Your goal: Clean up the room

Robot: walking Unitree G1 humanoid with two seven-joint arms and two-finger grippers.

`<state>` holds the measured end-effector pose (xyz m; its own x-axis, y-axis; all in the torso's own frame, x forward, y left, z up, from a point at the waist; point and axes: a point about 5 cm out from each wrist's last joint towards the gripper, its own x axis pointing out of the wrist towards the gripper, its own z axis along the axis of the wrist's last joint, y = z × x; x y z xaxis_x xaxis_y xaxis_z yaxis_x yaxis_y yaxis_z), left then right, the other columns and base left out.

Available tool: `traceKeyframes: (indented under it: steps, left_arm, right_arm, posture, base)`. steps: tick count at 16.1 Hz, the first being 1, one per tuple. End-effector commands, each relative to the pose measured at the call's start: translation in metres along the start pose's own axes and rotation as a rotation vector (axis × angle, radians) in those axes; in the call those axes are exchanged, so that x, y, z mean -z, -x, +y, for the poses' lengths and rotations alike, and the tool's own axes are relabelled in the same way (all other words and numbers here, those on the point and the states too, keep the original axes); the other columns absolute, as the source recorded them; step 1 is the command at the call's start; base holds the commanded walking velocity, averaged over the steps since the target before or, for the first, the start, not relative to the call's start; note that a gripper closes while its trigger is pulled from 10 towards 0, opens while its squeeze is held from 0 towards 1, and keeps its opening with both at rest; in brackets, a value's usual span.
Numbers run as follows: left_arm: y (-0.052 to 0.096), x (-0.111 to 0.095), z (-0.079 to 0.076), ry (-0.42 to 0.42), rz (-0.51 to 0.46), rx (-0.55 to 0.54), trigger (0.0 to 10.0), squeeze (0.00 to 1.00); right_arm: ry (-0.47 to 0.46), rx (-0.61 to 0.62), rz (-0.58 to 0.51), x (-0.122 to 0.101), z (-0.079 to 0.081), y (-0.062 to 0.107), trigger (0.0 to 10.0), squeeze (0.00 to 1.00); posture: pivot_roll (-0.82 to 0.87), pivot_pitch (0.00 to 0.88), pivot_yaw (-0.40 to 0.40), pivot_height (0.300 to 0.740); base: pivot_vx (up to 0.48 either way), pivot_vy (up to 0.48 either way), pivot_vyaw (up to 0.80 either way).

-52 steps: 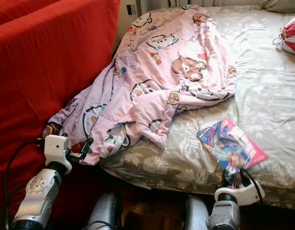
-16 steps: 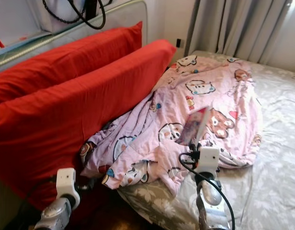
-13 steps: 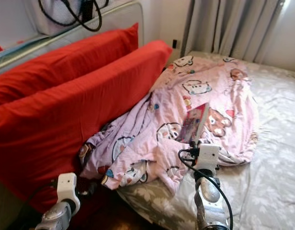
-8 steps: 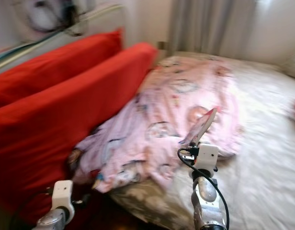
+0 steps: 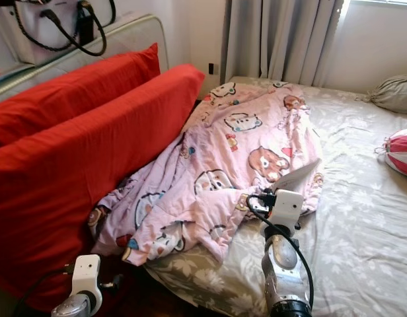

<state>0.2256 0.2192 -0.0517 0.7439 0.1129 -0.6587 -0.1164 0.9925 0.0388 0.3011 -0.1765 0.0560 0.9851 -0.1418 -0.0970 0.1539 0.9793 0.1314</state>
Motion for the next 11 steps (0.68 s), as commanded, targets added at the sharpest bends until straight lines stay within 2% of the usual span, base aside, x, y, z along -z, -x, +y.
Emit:
traceKeyframes:
  steps: [1, 5, 11]
  left_arm:
    - [-0.0005, -0.0008, 0.0008, -0.018, 0.010, -0.004, 10.0, 0.00]
    - [-0.0017, -0.0039, -0.0016, -0.029, 0.005, 0.001, 10.0, 0.00]
    - [0.0008, 0.0039, 0.0019, -0.043, 0.026, -0.004, 10.0, 0.00]
  right_arm:
    - [-0.024, -0.003, -0.045, -0.0115, 0.0022, -0.0053, 10.0, 0.00]
    - [0.023, 0.020, 0.014, -0.0037, -0.0004, -0.0051, 10.0, 0.00]
    - [0.019, 0.039, -0.006, -0.0063, -0.0006, -0.0060, 10.0, 0.00]
  posture:
    - [0.02, 0.000, 0.018, 0.740]
    - [0.01, 0.000, 0.021, 0.740]
    - [0.02, 0.000, 0.022, 0.740]
  base:
    - [0.000, 0.000, 0.00]
    - [0.000, 0.000, -0.60]
    - [0.000, 0.000, 0.00]
